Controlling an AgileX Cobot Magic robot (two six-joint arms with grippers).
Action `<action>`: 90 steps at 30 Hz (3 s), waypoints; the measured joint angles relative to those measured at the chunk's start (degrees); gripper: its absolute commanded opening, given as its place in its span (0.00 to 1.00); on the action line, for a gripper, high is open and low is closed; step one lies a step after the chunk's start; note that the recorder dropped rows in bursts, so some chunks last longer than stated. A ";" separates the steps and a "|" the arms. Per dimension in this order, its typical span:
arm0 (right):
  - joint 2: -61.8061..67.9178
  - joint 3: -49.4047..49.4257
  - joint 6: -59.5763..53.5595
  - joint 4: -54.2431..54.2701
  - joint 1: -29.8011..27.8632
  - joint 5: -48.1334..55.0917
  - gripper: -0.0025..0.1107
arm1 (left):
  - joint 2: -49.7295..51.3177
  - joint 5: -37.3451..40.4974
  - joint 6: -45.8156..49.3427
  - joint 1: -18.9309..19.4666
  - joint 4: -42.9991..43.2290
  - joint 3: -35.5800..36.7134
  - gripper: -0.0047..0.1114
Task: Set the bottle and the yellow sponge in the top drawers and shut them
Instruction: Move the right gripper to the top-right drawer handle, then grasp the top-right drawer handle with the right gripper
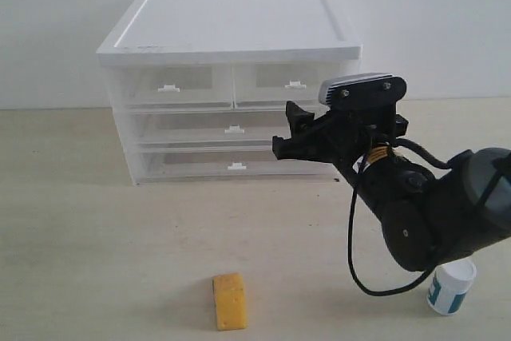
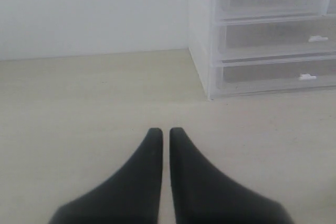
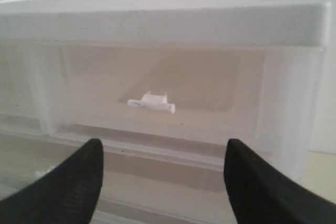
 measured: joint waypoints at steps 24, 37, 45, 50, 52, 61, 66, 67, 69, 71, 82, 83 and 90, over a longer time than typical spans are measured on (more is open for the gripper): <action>7.12 -9.06 -0.41 6.20 1.32 -5.42 0.55 | 0.00 0.00 0.00 0.00 0.00 0.00 0.08; 9.17 -12.74 -1.94 8.68 3.04 -1.85 0.55 | 0.00 0.00 0.00 0.00 0.00 0.00 0.08; 10.02 -12.87 -1.94 8.19 3.17 -3.31 0.55 | 0.00 0.00 0.00 0.00 0.00 0.00 0.08; 10.02 -13.31 -2.47 10.66 4.25 -3.44 0.55 | 0.00 0.00 0.00 0.00 0.00 0.00 0.08; 10.12 -13.88 -4.65 13.27 5.34 -3.44 0.55 | 0.00 0.00 0.00 0.00 0.00 0.00 0.08; 8.16 -12.15 -13.95 20.84 7.23 -6.07 0.55 | 0.00 0.00 0.00 0.00 0.00 0.00 0.08; 7.46 -11.73 -13.95 20.06 7.32 -6.43 0.55 | 0.00 0.00 0.00 0.00 0.00 0.00 0.08; 7.46 -11.73 -13.95 20.06 7.32 -6.43 0.55 | 0.00 0.00 0.00 0.00 0.00 0.00 0.08; 7.46 -11.73 -13.95 19.94 7.32 -6.43 0.55 | 0.00 0.00 0.00 0.00 0.00 0.00 0.08; 7.46 -11.73 -13.83 19.83 7.32 -6.43 0.55 | 0.00 0.00 0.00 0.00 0.00 0.00 0.08; 7.46 -11.73 -9.48 15.82 4.45 -6.35 0.49 | 0.00 0.00 0.00 0.00 0.00 0.00 0.08; 7.46 -11.73 -9.48 15.56 4.45 -6.33 0.46 | 0.00 0.00 0.00 0.00 0.00 0.00 0.08; 7.46 -11.84 -10.37 11.07 4.36 -3.22 0.49 | 0.00 0.00 0.00 0.00 0.00 0.00 0.08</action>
